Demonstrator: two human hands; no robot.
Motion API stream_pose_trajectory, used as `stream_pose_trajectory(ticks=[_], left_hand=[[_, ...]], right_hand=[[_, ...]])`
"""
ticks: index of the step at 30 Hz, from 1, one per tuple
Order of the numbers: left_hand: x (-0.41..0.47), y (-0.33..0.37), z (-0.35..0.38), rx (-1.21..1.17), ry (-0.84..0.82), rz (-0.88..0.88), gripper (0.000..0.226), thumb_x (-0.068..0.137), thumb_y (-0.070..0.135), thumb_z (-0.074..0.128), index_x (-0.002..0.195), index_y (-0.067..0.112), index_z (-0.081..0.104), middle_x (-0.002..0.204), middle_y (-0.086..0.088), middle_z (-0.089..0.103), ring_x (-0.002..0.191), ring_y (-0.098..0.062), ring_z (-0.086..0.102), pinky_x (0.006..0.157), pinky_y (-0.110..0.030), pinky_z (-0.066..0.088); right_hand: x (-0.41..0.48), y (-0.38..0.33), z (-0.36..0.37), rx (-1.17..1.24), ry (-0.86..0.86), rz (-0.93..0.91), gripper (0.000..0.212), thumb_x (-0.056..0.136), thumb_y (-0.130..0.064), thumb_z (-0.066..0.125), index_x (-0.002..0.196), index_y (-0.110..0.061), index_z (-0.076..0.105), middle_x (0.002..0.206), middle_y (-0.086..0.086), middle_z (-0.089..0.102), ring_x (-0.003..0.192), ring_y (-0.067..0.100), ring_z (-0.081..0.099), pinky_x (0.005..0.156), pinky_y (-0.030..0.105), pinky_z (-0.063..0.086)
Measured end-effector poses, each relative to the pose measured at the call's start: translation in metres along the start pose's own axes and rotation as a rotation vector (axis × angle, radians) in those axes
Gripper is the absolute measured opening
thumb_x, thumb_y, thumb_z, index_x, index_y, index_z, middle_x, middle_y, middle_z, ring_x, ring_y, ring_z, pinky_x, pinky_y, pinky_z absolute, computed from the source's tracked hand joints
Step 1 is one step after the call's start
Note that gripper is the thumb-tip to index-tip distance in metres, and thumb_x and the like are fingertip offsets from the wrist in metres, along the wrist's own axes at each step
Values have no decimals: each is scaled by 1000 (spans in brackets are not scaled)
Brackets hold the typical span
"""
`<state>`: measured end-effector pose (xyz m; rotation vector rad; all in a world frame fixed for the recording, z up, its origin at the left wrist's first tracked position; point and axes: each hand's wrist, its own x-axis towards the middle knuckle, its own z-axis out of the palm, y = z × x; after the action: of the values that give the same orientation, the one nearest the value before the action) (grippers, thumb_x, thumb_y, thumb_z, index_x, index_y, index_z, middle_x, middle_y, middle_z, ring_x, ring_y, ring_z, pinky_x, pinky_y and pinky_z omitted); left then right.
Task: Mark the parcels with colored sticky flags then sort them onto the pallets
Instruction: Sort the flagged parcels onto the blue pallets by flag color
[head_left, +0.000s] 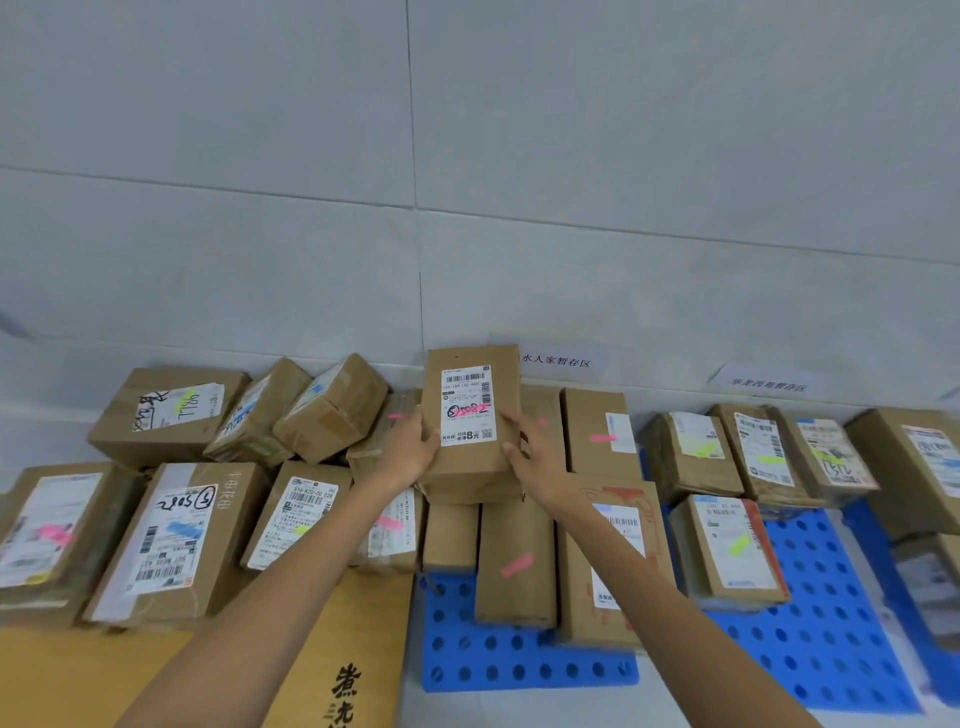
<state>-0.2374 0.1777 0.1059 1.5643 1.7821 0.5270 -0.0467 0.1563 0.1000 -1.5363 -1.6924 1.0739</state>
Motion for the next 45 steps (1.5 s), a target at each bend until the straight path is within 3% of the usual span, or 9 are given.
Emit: stream_pose_trajectory(ticks=[6,10,15,19,28,32,36,41,45], left_hand=[[-5,3,-1,-154,29,43,33,95,17,50,128,14,51,108,4,55,95,-11,51,80,-24,40],[-7,16,-7,-319,138,76,30,93,20,54,122,13,57,107,4,59,98,-12,56,86,-26,46],[-18,47,5,-444,54,170,24,94,20,55,116,12,59,105,1,62,96,-10,58,85,-26,50],[-39,75,34,-419,-35,232,20,92,12,56,113,11,59,96,4,60,86,-2,55,71,-5,45],[-91,94,81,-416,-232,197,16,89,3,59,104,4,55,104,-11,57,85,-11,54,59,-8,50],[-105,86,91,-433,-355,172,8,90,4,56,97,7,54,109,-17,57,92,-26,60,77,-42,57],[-104,75,92,-389,-386,148,9,91,8,55,96,14,56,113,-17,59,103,-28,60,88,-45,53],[-98,70,73,-298,-587,149,35,96,7,45,130,14,48,135,-2,49,123,-13,47,102,-24,37],[-99,70,69,-293,-629,158,47,96,6,43,142,16,37,144,0,41,130,-13,41,109,-28,33]], right_hand=[[-3,-6,1,14,65,-2,47,92,-4,49,137,-15,42,131,0,47,117,6,41,105,28,36],[-13,-12,-20,162,86,106,42,95,-12,46,134,-27,45,123,-14,50,102,-4,49,82,9,42],[-35,-11,-65,224,216,163,32,94,-25,51,126,-32,51,121,-11,50,111,16,49,93,34,46],[-68,6,-103,217,320,212,30,92,-27,56,121,-35,53,122,-3,50,99,10,53,78,25,48],[-144,37,-143,123,273,336,38,86,-27,66,122,-32,52,115,0,50,99,17,54,67,24,46],[-159,50,-142,159,295,374,37,84,-22,69,117,-29,53,118,4,52,101,20,55,70,28,47],[-153,50,-134,-17,305,352,36,85,-17,67,116,-22,50,115,4,53,101,21,54,74,30,46],[-129,34,-120,-418,289,392,46,86,-25,65,125,-15,42,124,13,47,92,20,52,76,32,46],[-112,24,-111,-518,136,558,57,82,-35,65,128,-24,33,128,17,44,114,34,46,89,47,47]])
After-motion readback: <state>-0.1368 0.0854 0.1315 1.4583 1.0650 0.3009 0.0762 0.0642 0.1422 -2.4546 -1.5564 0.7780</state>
